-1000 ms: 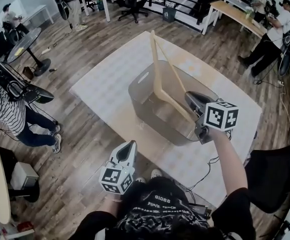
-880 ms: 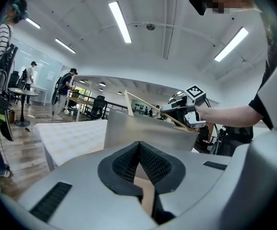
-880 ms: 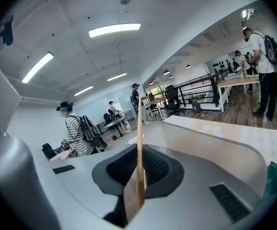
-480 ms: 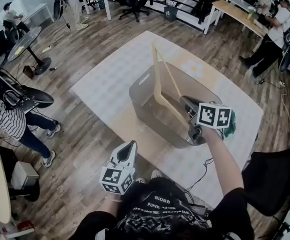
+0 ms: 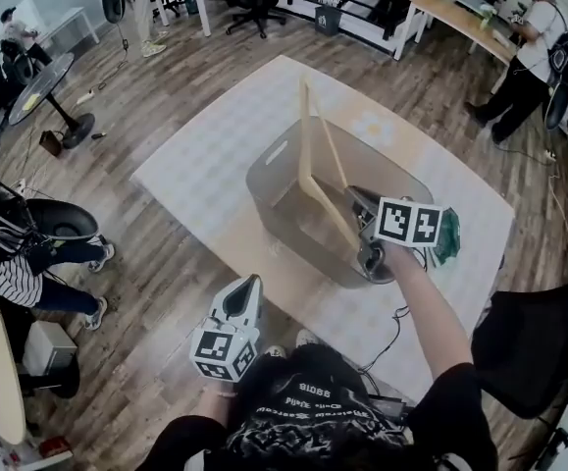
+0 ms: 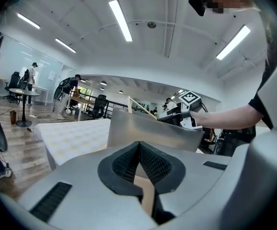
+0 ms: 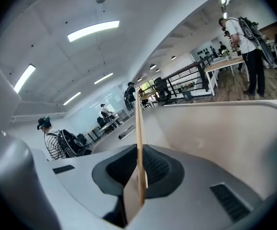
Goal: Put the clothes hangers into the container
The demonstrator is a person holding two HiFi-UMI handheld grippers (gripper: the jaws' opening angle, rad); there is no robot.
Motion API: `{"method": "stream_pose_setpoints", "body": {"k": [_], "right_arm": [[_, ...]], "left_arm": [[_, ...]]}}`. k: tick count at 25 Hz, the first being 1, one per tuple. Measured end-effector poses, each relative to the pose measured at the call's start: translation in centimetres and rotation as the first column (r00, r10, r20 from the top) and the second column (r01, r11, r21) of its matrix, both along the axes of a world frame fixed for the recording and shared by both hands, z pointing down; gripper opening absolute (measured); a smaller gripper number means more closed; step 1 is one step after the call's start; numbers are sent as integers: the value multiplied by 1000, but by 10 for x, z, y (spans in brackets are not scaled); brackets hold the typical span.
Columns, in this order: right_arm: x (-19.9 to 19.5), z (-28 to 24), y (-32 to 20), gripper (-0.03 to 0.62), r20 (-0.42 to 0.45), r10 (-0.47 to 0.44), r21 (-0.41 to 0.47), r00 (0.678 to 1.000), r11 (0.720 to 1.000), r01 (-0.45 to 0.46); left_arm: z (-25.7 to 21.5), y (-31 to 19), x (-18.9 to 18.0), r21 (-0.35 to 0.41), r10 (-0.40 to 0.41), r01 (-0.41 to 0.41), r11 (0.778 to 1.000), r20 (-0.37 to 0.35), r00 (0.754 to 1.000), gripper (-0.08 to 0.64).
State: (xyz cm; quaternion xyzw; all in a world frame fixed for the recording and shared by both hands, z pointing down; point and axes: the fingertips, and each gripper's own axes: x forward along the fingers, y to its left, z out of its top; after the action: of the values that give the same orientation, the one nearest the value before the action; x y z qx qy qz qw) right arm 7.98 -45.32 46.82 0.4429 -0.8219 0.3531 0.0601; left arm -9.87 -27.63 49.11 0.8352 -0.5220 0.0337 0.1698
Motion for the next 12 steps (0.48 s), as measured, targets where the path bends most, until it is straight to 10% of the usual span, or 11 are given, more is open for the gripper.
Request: {"method": "stream_pose_setpoints", "body": {"k": [12], "right_arm": [[3, 34, -3, 48, -11, 8, -121, 1000, 993, -10]], "left_arm": [[4, -1, -2, -7, -7, 7, 1000, -1, 1000, 20]]}}
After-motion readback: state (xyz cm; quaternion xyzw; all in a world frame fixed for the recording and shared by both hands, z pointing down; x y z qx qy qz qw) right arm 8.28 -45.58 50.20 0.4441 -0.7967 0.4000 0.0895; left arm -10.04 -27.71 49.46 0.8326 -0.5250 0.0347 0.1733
